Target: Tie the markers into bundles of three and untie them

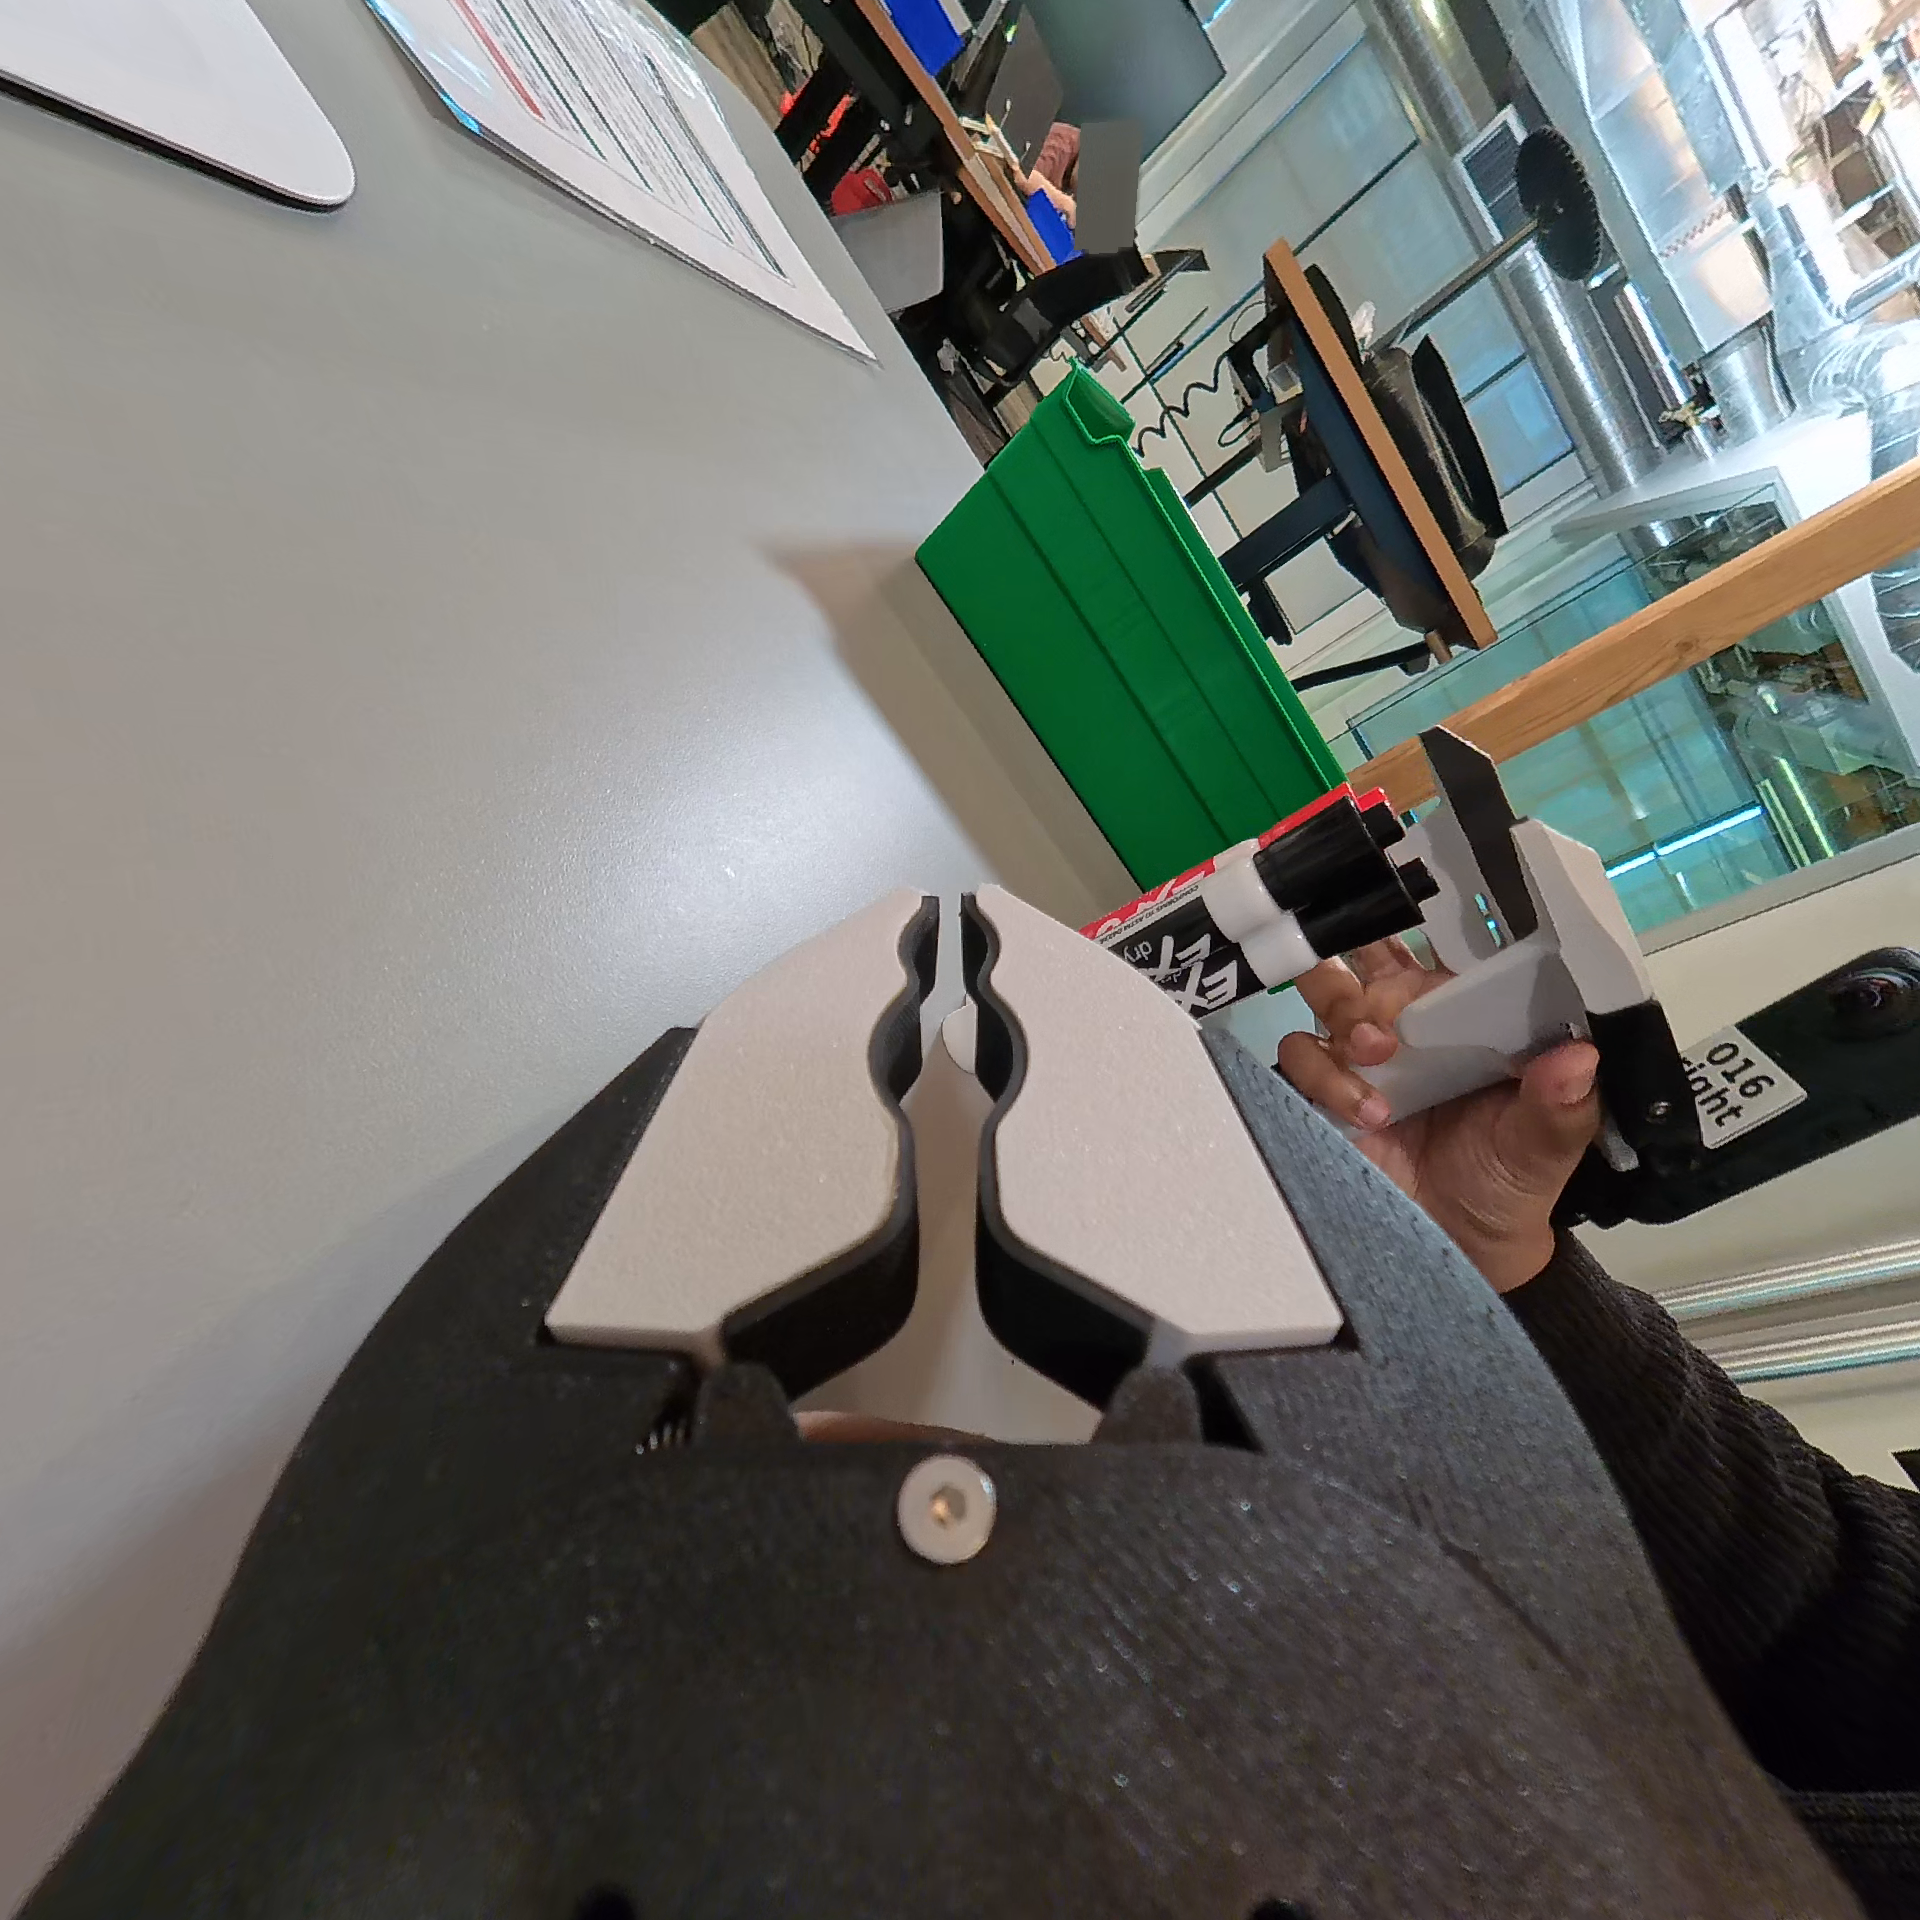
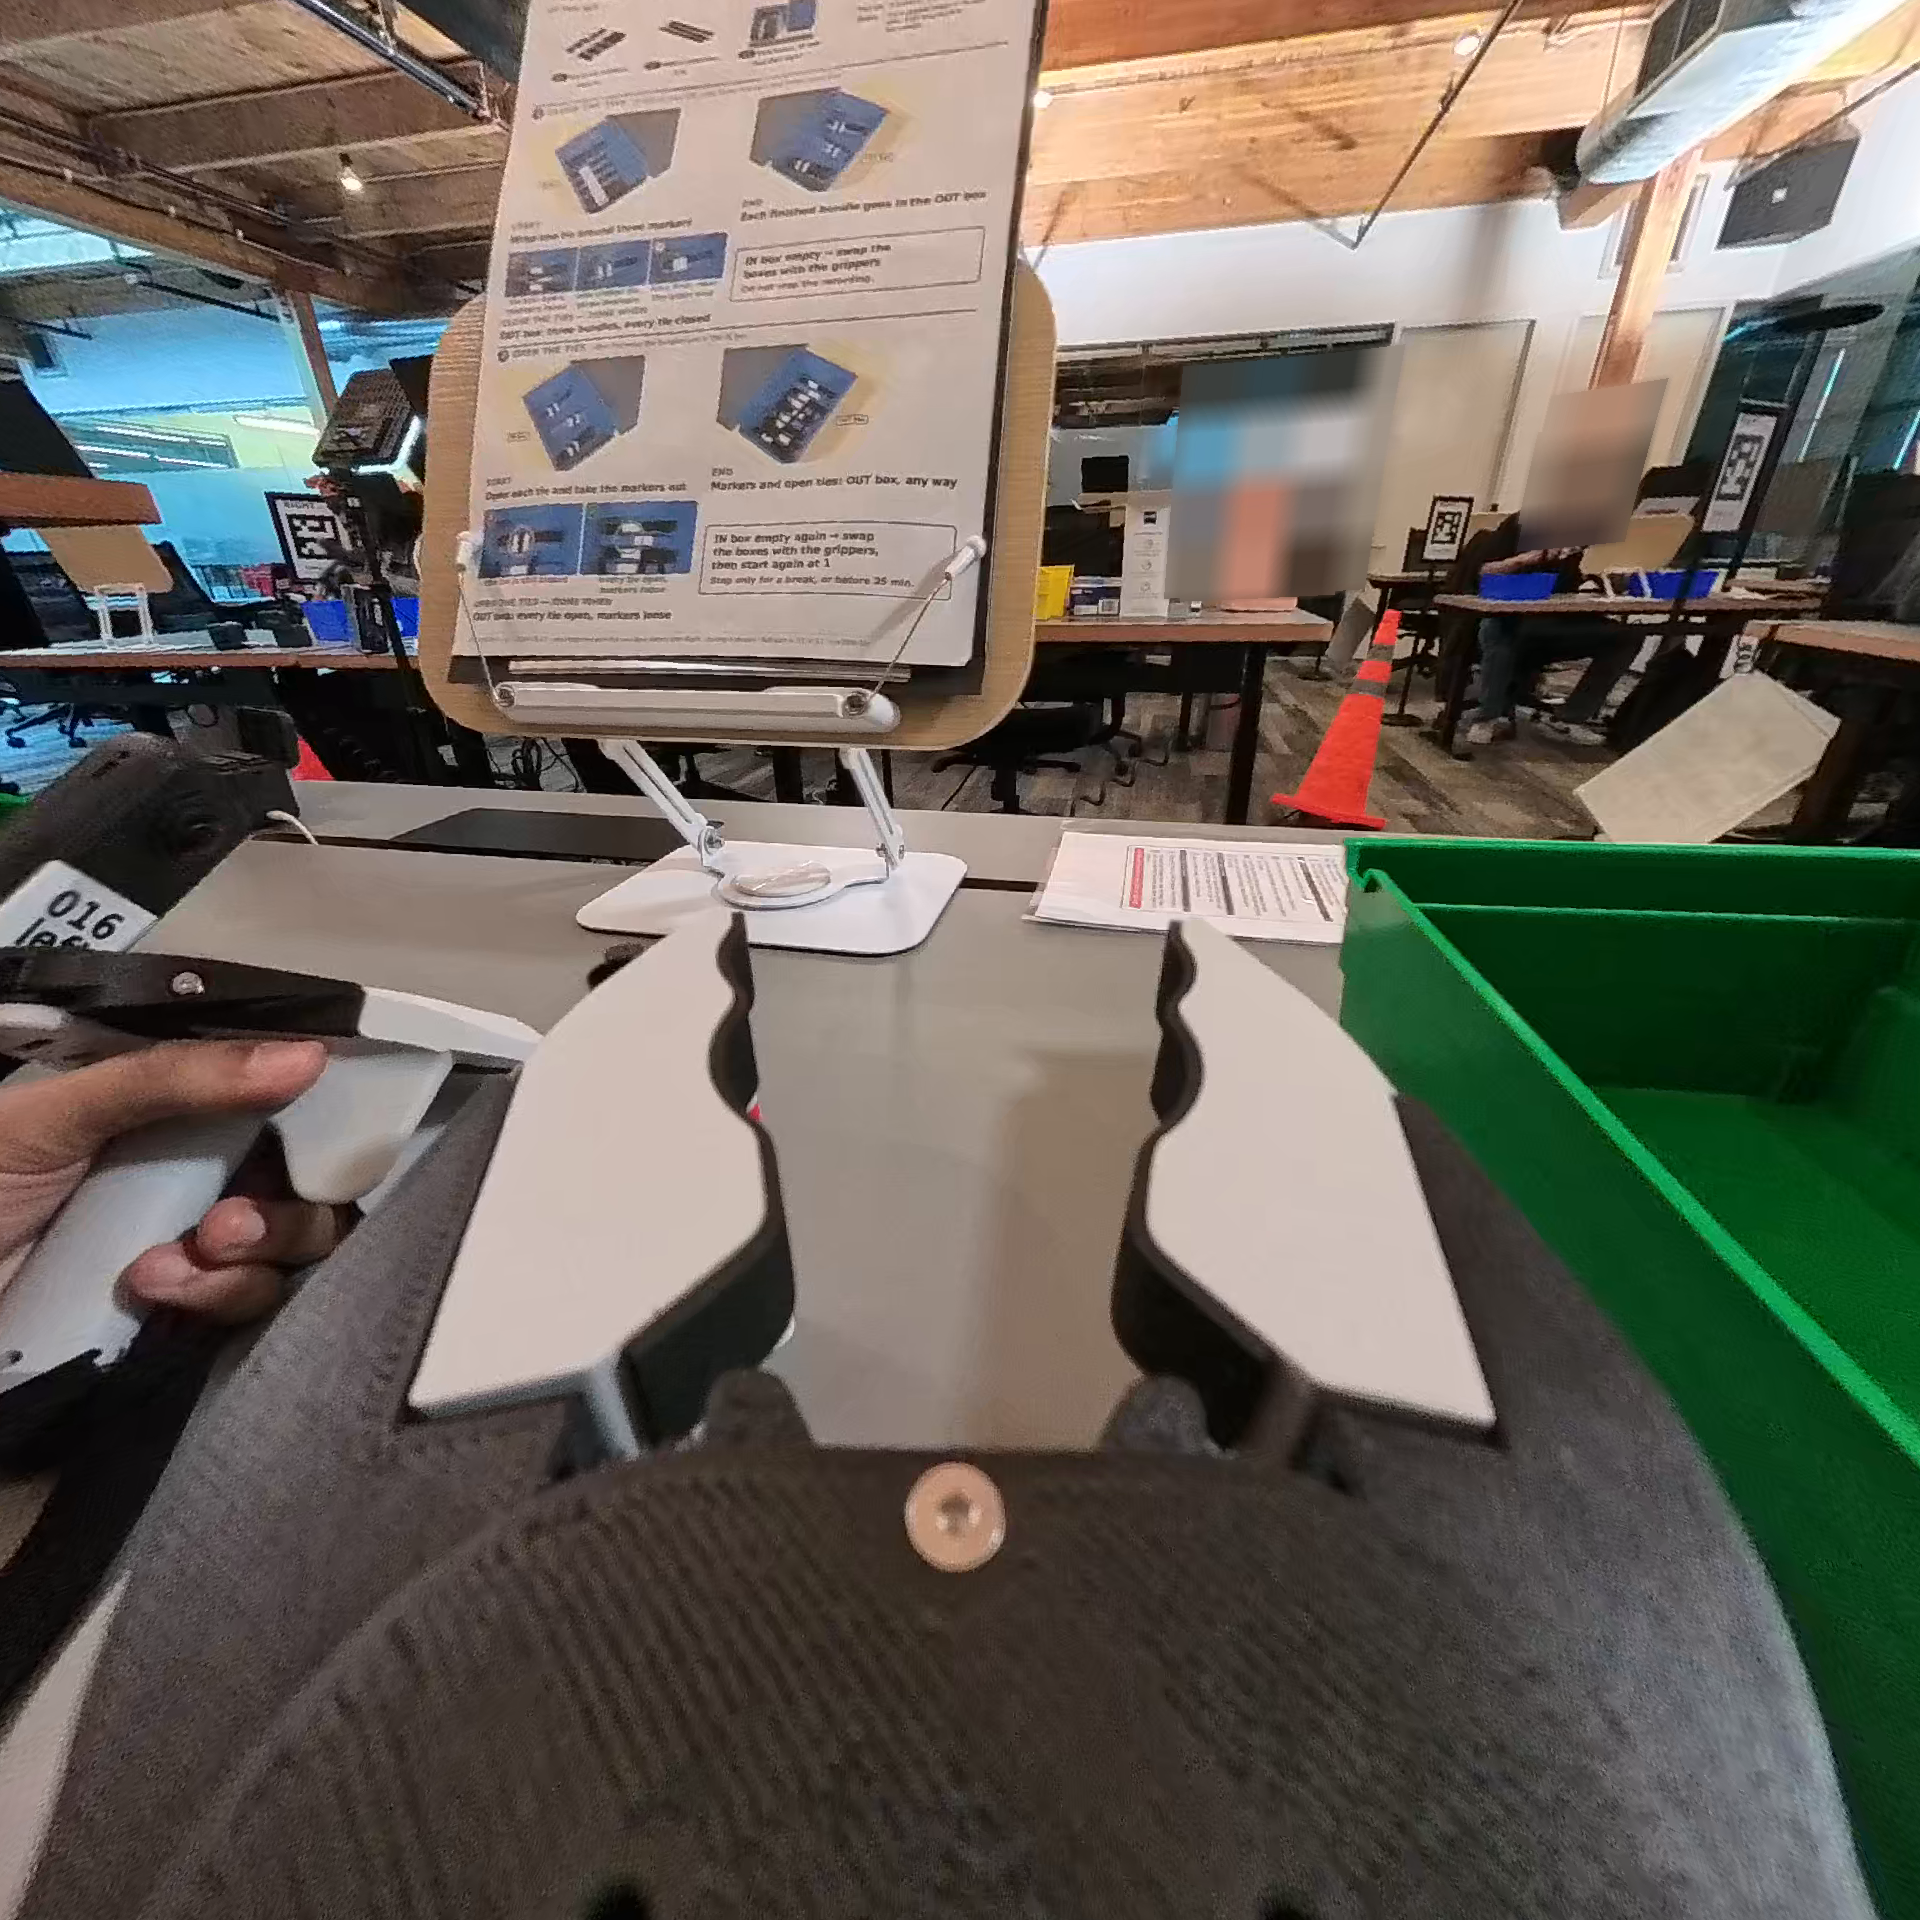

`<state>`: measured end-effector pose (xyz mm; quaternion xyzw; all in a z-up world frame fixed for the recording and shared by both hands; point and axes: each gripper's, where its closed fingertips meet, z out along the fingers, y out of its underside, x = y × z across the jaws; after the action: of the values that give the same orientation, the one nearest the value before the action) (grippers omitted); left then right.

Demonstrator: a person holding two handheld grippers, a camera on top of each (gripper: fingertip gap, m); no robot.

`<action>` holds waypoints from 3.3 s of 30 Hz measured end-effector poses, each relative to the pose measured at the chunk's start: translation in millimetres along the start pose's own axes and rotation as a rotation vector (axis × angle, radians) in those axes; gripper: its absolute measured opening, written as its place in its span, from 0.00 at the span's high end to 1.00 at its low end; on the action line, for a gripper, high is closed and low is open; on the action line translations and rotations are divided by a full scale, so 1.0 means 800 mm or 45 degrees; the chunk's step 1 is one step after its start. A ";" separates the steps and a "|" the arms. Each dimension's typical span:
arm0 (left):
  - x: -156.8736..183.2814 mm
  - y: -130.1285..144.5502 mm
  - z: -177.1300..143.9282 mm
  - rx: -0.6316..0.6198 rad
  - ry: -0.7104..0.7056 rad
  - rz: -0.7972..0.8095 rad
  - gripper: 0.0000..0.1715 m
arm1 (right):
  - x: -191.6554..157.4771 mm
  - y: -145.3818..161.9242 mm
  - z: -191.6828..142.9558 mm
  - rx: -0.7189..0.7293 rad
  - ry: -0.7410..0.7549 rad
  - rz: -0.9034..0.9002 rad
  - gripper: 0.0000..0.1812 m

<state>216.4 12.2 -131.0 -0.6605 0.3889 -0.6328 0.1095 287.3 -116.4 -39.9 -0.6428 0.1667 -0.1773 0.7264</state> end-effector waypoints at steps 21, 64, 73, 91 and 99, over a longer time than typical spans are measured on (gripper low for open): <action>0.000 0.000 0.000 0.000 0.001 -0.005 0.96 | -0.029 0.009 0.002 -0.009 -0.036 -0.054 0.58; 0.002 -0.005 -0.005 0.047 0.043 -0.032 0.96 | -0.083 0.103 0.062 -0.559 0.050 -0.030 0.42; 0.003 -0.008 -0.007 0.069 0.060 -0.043 0.96 | -0.083 0.105 0.063 -0.575 0.040 -0.018 0.43; 0.029 -0.016 -0.015 0.184 0.071 0.188 0.89 | -0.079 -0.009 -0.040 -0.143 -0.034 0.416 0.49; 0.067 -0.045 -0.041 0.436 -0.085 0.613 0.82 | -0.070 -0.042 -0.080 0.066 -0.141 1.377 0.54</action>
<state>194.0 12.8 -62.3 -0.5417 0.4180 -0.6230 0.3790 206.4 -149.5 -13.3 -0.4556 0.4308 0.2517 0.7372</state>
